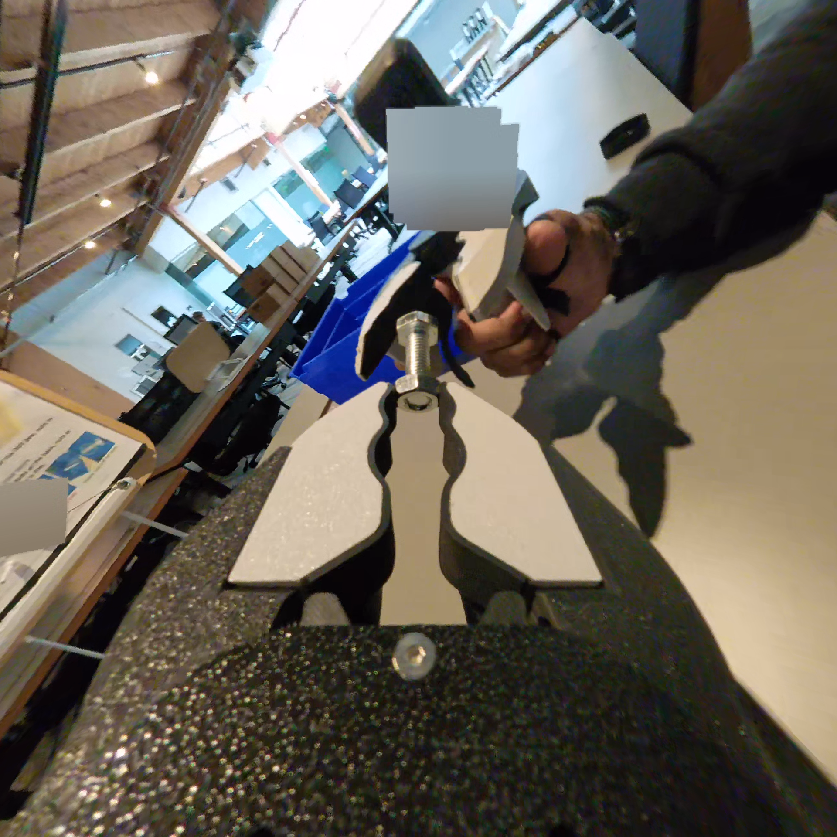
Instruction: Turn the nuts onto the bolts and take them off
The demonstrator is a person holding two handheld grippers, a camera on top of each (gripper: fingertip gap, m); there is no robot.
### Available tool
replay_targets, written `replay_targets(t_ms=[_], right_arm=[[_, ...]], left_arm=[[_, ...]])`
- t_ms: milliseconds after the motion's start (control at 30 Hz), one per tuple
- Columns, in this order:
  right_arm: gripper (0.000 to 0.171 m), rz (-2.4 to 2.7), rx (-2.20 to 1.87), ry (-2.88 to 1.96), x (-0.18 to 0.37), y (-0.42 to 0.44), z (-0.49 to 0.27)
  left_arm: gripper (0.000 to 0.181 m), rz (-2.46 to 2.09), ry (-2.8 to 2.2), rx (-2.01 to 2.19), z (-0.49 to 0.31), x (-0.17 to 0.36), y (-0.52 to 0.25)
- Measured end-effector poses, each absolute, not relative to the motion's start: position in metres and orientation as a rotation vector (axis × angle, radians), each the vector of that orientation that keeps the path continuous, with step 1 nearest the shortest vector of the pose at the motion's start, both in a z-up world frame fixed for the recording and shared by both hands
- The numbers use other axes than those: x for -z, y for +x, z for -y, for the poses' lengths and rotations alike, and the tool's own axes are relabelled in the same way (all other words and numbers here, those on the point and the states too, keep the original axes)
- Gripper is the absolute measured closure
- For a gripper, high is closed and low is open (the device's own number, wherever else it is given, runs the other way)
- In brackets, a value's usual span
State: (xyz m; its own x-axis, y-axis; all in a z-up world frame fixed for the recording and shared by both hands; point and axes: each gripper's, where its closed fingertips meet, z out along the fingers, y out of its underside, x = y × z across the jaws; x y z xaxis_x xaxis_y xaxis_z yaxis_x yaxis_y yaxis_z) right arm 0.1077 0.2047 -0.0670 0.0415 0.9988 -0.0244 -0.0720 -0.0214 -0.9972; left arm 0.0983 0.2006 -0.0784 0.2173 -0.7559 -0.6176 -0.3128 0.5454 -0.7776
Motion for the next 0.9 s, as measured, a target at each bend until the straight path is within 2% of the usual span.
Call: replay_targets(t_ms=[133,300,633,900], right_arm=[[0.115,1.241,-1.164,-1.141,0.075,0.11,-0.192],[0.115,1.31,-1.086,-1.11,0.086,0.109,-0.185],[0.141,1.317,-0.984,-1.02,0.082,0.109,-0.18],[0.149,1.339,-0.942,-1.008,0.084,0.106,-0.176]], left_arm=[[0.164,-1.464,-1.015,0.333,-0.2,0.093,0.101],[0.164,-1.514,-0.991,0.316,-0.194,0.1,0.106],[0.164,-1.541,-0.96,0.312,-0.189,0.098,0.106],[0.163,-1.555,-0.95,0.322,-0.186,0.098,0.107]])
